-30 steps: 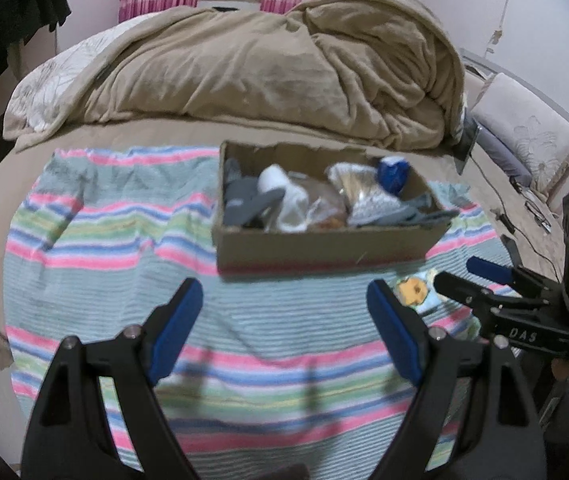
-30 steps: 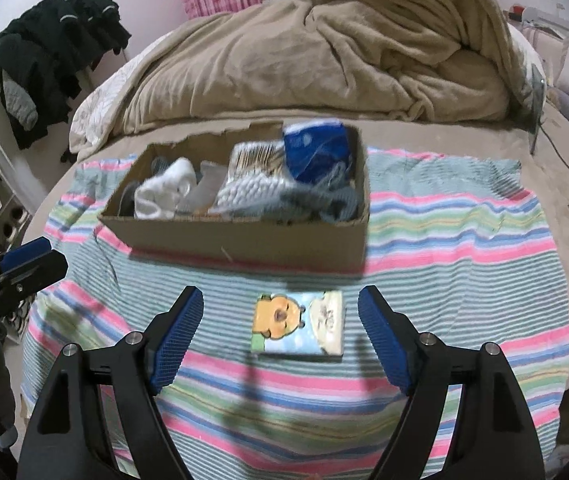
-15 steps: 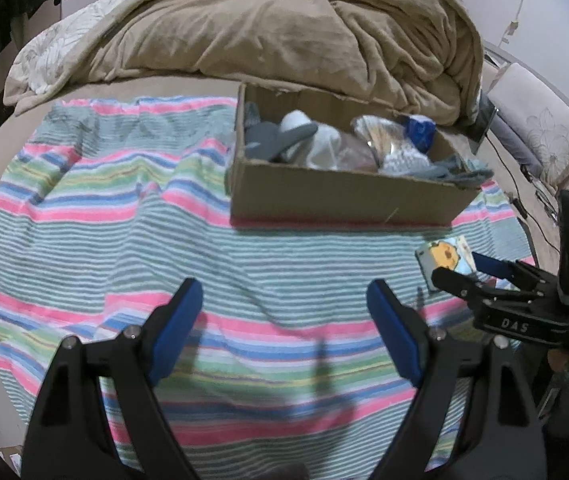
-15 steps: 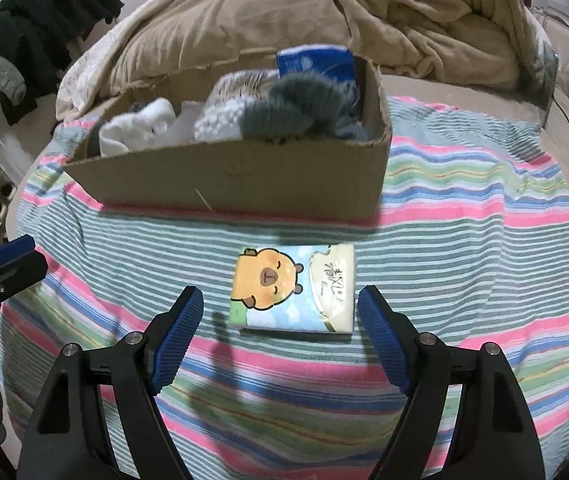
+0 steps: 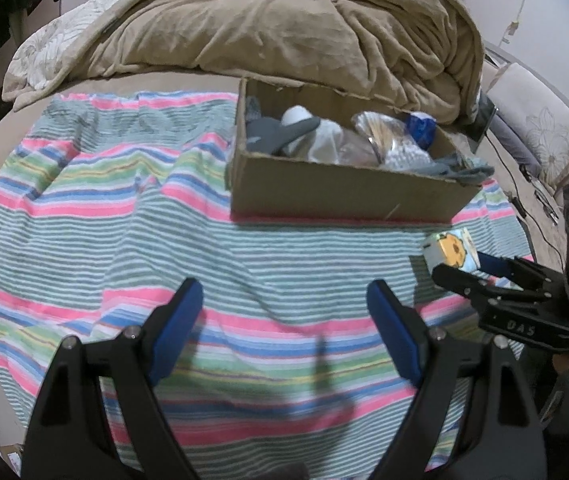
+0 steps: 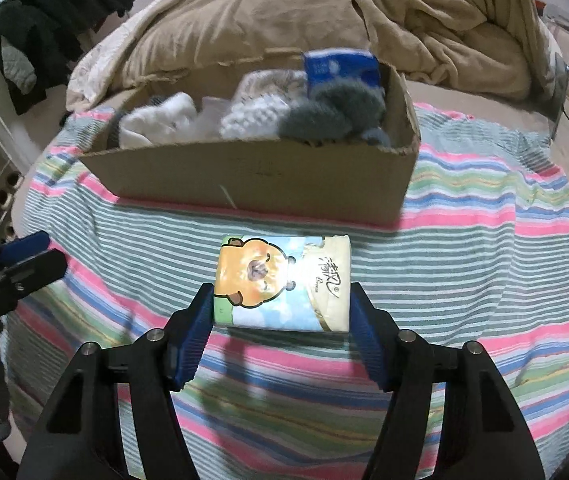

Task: Organize objects

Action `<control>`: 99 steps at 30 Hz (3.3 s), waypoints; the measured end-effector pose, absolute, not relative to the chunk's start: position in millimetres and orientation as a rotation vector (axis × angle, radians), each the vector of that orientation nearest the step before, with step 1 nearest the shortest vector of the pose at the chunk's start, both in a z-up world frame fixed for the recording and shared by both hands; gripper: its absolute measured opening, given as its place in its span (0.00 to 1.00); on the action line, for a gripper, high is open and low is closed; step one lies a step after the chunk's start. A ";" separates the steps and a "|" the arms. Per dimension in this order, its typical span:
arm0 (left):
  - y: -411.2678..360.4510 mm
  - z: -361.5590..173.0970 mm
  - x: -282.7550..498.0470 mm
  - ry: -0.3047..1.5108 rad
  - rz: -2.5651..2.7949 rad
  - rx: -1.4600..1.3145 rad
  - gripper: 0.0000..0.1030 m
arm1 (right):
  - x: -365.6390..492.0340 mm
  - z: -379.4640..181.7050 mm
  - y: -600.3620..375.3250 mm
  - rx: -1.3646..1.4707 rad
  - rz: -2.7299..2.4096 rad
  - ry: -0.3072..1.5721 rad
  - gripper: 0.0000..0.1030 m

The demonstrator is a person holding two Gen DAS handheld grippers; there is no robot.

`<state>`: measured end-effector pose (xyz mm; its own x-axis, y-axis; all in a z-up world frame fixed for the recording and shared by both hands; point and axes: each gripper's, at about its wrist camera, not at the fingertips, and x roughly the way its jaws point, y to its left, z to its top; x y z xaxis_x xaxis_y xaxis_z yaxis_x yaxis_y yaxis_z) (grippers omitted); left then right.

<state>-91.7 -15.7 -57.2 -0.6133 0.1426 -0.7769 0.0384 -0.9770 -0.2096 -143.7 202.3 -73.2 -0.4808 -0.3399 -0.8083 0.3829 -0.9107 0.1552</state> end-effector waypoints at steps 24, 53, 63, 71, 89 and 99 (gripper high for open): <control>-43.9 -26.7 -111.3 -0.307 2.819 -1.248 0.83 | -167.9 -0.9 158.1 1.089 -2.404 0.041 0.66; -70.7 -46.0 -145.9 -0.356 2.818 -1.281 0.83 | -207.3 -41.5 121.1 1.216 -2.363 0.020 0.67; -65.6 -30.9 -133.0 -0.341 2.835 -1.242 0.83 | -193.6 -26.9 130.1 1.185 -2.382 0.006 0.73; -55.2 -12.4 -118.5 -0.316 2.848 -1.198 0.83 | -176.9 -11.4 141.5 1.148 -2.407 0.000 0.73; -22.0 19.6 -80.5 -0.228 2.858 -1.146 0.83 | -134.4 12.1 179.4 1.081 -2.462 -0.037 0.73; -3.8 31.4 -54.0 -0.196 2.869 -1.121 0.83 | -108.4 24.2 196.4 1.045 -2.492 -0.048 0.73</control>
